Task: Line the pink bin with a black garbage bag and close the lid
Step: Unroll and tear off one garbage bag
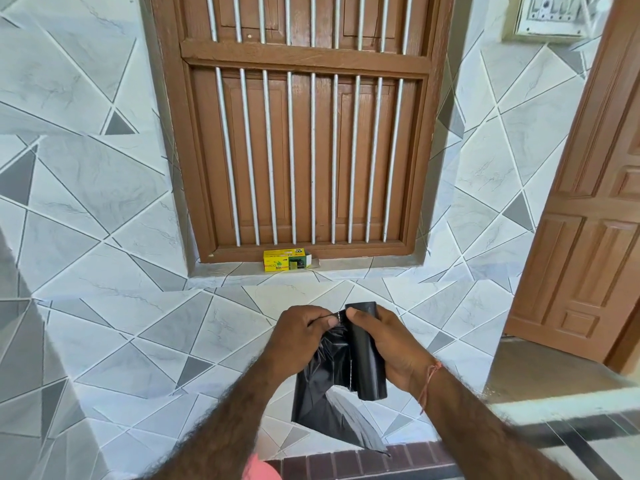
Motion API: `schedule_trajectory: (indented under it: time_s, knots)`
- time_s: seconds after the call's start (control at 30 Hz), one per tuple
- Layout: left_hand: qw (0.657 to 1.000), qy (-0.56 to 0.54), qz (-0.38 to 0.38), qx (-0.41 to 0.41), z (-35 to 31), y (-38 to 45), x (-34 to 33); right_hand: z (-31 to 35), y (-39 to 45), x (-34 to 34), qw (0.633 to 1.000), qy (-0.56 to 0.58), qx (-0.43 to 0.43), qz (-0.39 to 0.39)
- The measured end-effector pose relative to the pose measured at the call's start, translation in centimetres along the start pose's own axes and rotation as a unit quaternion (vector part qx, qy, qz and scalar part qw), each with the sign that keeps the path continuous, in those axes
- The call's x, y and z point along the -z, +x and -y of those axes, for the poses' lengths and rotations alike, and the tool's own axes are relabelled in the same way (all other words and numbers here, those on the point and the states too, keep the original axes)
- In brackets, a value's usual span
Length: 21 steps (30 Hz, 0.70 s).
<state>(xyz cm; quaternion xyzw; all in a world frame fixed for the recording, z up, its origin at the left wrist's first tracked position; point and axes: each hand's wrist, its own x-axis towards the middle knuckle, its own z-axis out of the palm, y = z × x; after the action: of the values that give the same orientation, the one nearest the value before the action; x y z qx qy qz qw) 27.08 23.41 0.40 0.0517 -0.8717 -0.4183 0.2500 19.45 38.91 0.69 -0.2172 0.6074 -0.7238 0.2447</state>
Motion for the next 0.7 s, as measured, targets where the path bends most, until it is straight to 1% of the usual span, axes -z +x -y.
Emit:
schedule_trajectory:
  time_s: [0.1, 0.17, 0.2, 0.27, 0.3, 0.37, 0.43, 0.53, 0.63, 0.7]
  knots:
    - [1.000, 0.009, -0.008, 0.007, -0.5, -0.3, 0.2, -0.3, 0.3, -0.9, 1.000, 0.002, -0.012, -0.008]
    - [0.998, 0.003, -0.042, 0.036, -0.2, -0.5, 1.2, 0.2, 0.7, -0.5, 0.997, 0.063, -0.037, -0.039]
    - [0.995, -0.006, -0.078, 0.058, 0.4, -0.8, 2.2, 0.7, 0.9, 0.6, 0.990, 0.105, -0.047, -0.077]
    - [0.984, -0.004, -0.151, 0.094, 2.2, -1.6, 5.1, 1.9, 1.5, 3.7, 0.971, 0.163, -0.035, -0.169]
    - [0.981, 0.005, -0.165, 0.103, 3.1, -2.0, 6.5, 2.2, 1.7, 5.2, 0.966, 0.172, -0.018, -0.194]
    - [0.983, 0.043, -0.141, 0.110, 4.7, -2.7, 8.6, 2.2, 1.7, 6.8, 0.966, 0.171, 0.002, -0.192]
    - [0.984, 0.096, -0.090, 0.117, 6.1, -3.1, 9.4, 1.5, 1.9, 6.5, 0.975, 0.141, -0.002, -0.173]
    - [0.976, 0.146, -0.009, 0.159, 8.2, -4.3, 9.9, -0.4, 1.8, 5.1, 0.984, 0.084, -0.014, -0.159]
    - [0.962, 0.178, 0.054, 0.201, 10.5, -6.6, 10.5, -2.8, 2.2, 3.7, 0.985, 0.042, -0.046, -0.164]
    - [0.949, 0.206, 0.075, 0.226, 12.5, -8.6, 10.7, -4.7, 2.4, 2.5, 0.982, 0.044, -0.082, -0.163]
